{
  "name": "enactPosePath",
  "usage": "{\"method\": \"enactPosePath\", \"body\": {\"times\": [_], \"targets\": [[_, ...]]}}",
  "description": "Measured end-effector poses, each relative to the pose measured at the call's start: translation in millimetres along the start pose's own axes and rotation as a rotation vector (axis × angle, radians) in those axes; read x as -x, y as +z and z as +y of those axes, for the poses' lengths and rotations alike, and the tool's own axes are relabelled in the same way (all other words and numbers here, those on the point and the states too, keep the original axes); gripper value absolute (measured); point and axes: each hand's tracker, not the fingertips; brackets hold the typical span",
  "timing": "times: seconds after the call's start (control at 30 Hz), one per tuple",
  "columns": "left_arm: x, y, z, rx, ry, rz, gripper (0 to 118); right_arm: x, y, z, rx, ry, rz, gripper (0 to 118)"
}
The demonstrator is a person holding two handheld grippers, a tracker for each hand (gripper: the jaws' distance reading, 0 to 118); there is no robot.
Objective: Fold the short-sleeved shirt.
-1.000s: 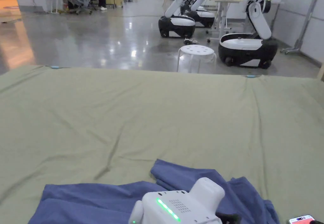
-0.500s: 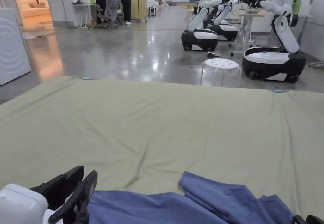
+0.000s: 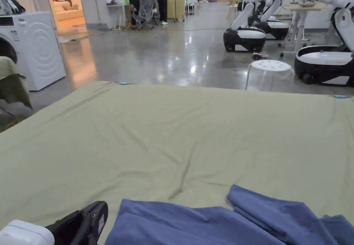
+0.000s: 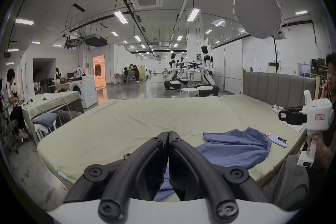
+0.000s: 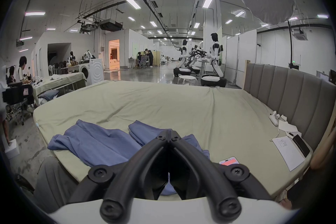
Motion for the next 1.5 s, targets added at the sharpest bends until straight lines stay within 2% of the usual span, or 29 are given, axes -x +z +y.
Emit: {"method": "enactPosePath", "body": {"times": [0.03,0.2,0.23,0.3,0.43,0.5,0.57,0.63,0.73,0.8,1.0,1.07,1.13,1.2,1.23,1.3,1.33,1.37,1.4,1.43,1.47,1.5], "targets": [[1,-1,0,-0.001,0.004,0.027,2,0,0,0,0.003,-0.001,0.000,0],[24,-23,3,0.088,0.078,-0.013,4,-5,-1,-3,0.015,-0.023,0.013,0],[32,-37,5,0.166,0.078,-0.040,9,-6,-1,-4,0.015,-0.041,0.027,0],[47,-62,2,0.244,0.084,-0.105,32,-9,-3,-6,0.006,-0.067,0.045,0],[78,-131,-9,0.383,0.233,-0.165,37,-13,-6,-12,0.018,-0.104,0.047,0],[87,-171,-14,0.483,0.230,-0.167,38,-15,-8,-16,0.033,-0.113,0.049,0],[93,-212,-24,0.601,0.163,-0.101,38,-18,-10,-20,0.053,-0.121,0.051,0],[93,-247,-37,0.720,0.121,-0.133,41,-21,-11,-24,0.065,-0.136,0.051,0],[105,-283,-59,0.838,0.222,-0.099,44,-27,-13,-29,0.085,-0.168,0.054,0],[110,-296,-66,0.848,0.238,-0.033,44,-29,-13,-32,0.095,-0.171,0.041,0],[98,-315,-71,0.925,0.169,-0.023,42,-40,-18,-36,0.126,-0.214,0.017,0],[89,-319,-74,0.930,0.104,-0.006,35,-41,-19,-37,0.132,-0.240,0.020,0],[78,-320,-74,0.924,0.041,-0.011,15,-41,-19,-37,0.137,-0.245,0.020,0],[65,-324,-78,0.941,0.037,-0.012,8,-40,-20,-38,0.148,-0.235,0.010,0],[59,-325,-80,0.937,-0.007,0.010,6,-39,-21,-38,0.156,-0.230,0.007,0],[53,-326,-85,0.949,-0.066,0.024,6,-39,-22,-38,0.174,-0.224,-0.002,0],[52,-326,-86,0.953,-0.053,0.018,6,-40,-22,-37,0.182,-0.222,-0.011,1],[53,-325,-85,0.953,-0.052,0.017,6,-41,-22,-37,0.193,-0.218,-0.027,7],[59,-328,-84,0.958,-0.044,0.013,6,-44,-22,-37,0.216,-0.218,-0.063,21],[63,-329,-84,0.965,-0.018,0.009,6,-47,-23,-36,0.235,-0.229,-0.096,44],[66,-329,-85,0.969,0.022,0.008,6,-51,-24,-36,0.265,-0.251,-0.120,50],[68,-329,-85,0.972,0.041,0.008,6,-57,-25,-39,0.307,-0.286,-0.122,51]]}}
